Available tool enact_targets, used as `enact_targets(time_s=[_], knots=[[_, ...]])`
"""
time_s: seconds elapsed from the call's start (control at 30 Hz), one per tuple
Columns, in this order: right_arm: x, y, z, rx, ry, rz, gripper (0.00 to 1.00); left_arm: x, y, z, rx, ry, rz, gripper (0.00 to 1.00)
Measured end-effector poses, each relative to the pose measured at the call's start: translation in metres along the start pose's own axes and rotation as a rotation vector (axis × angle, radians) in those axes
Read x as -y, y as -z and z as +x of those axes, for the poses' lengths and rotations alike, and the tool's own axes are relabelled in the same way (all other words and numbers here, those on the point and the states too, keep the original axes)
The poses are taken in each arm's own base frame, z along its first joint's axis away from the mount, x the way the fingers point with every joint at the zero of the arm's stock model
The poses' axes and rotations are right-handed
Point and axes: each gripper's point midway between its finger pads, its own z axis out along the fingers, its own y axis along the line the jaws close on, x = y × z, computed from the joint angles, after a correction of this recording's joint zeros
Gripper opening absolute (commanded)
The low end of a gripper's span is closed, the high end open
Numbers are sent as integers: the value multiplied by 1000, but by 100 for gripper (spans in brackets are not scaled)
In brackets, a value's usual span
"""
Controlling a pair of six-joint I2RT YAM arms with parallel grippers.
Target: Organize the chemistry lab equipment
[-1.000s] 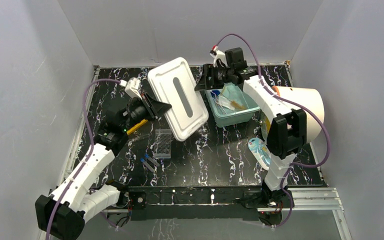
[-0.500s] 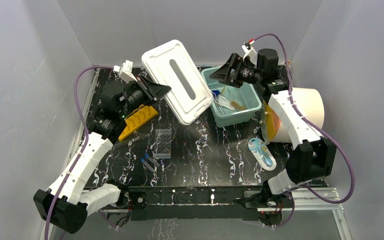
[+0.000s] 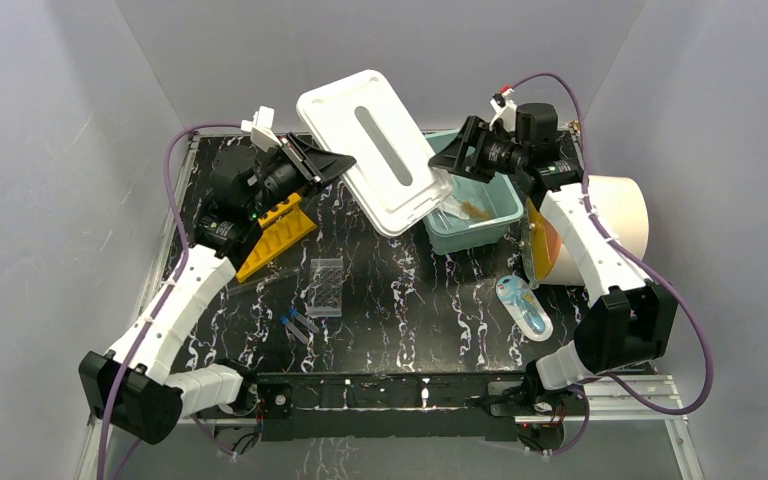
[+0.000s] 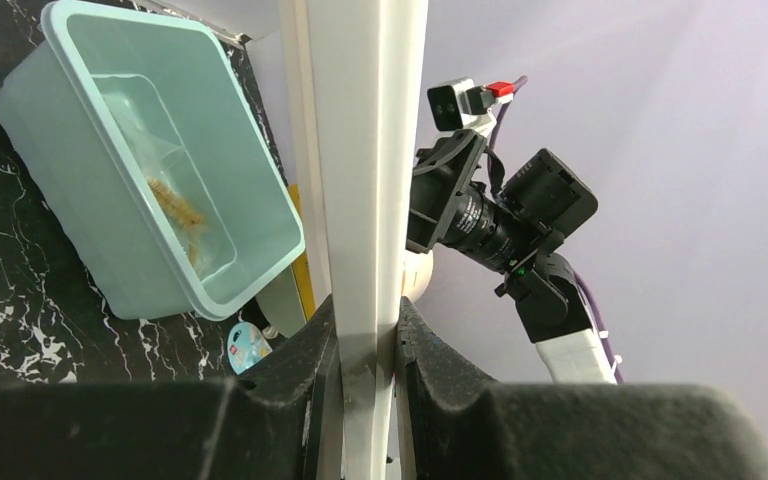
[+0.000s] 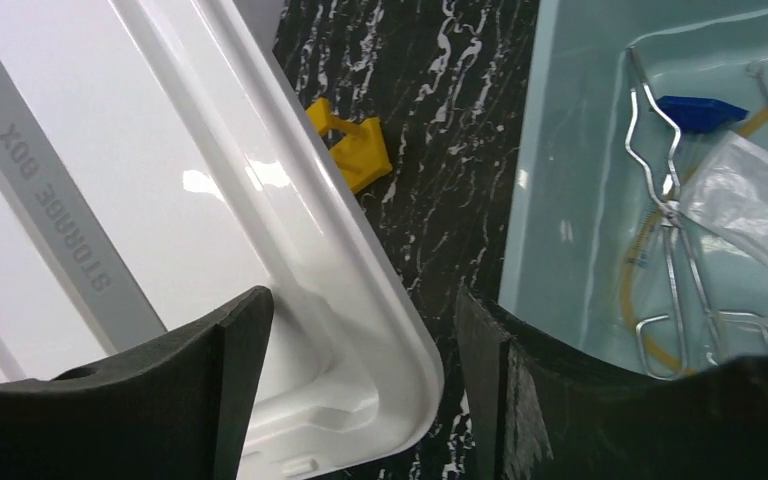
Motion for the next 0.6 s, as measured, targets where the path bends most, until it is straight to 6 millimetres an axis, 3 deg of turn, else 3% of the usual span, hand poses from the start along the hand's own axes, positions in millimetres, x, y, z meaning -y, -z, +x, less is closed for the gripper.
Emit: enact_targets(time_s=[0.27, 0.6], knots=[[24, 10, 3, -12, 123, 93, 51, -13, -17, 4, -35, 41, -14, 0], [35, 17, 9, -58, 227, 120, 48, -21, -33, 4, -60, 61, -10, 0]])
